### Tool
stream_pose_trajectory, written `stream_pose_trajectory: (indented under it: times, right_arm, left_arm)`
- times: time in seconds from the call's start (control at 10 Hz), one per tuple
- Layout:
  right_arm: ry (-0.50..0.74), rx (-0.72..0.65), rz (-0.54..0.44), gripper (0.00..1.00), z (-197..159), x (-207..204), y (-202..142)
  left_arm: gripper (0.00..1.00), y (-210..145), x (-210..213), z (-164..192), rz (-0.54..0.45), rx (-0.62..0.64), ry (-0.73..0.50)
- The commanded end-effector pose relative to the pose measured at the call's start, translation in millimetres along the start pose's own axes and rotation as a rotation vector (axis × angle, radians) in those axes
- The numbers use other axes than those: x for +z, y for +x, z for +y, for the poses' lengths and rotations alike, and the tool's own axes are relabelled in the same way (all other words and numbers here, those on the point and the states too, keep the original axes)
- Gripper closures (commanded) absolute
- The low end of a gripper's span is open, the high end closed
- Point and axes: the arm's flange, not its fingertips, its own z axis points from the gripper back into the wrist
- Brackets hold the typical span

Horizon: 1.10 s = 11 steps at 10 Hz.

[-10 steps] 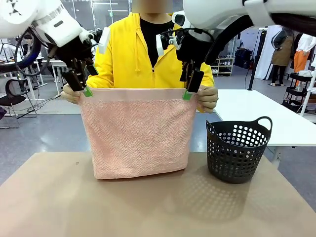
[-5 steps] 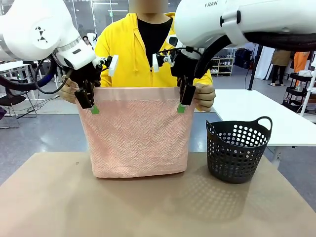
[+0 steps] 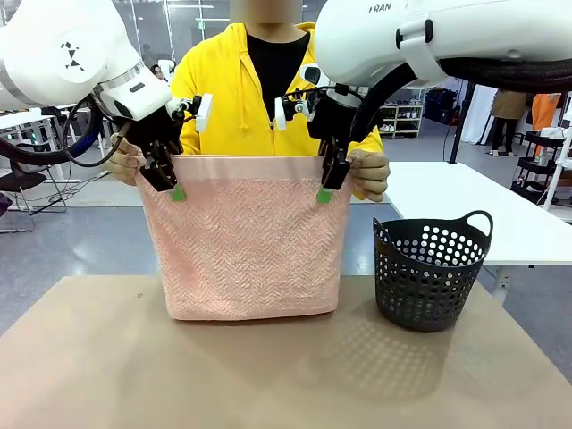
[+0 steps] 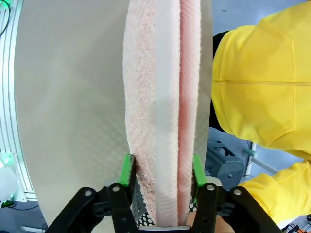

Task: Fold the towel.
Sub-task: Release the end of the 100 cm Hotel Towel you were holding and grab the top end of the folded side.

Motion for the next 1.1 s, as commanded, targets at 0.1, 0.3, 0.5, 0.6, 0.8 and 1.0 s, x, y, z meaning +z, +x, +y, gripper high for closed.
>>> stream_pose_trajectory:
  times: [0.1,0.3,0.5,0.6,0.8,1.0]
  right_arm:
    - [0.003,0.006,-0.016,0.96,-3,2,-3]
    - [0.003,0.010,-0.018,1.00,-3,3,-3]
    - [0.000,0.010,-0.023,1.00,-4,4,-2]
    - [-0.002,0.011,-0.027,1.00,-5,4,-2]
    - [-0.005,-0.015,-0.058,1.00,-4,-2,-8]
    - [-0.009,-0.004,-0.008,1.00,-2,4,0]
  left_arm:
    - [0.96,-3,6,2,0.002,0.018,-0.036]
    - [1.00,0,7,2,0.007,0.009,-0.034]
    - [1.00,0,8,3,0.013,0.009,-0.030]
    - [1.00,-2,9,3,0.012,0.019,-0.028]
    - [1.00,-11,7,-4,0.004,0.045,-0.020]
    - [1.00,-2,4,1,0.007,0.008,-0.016]
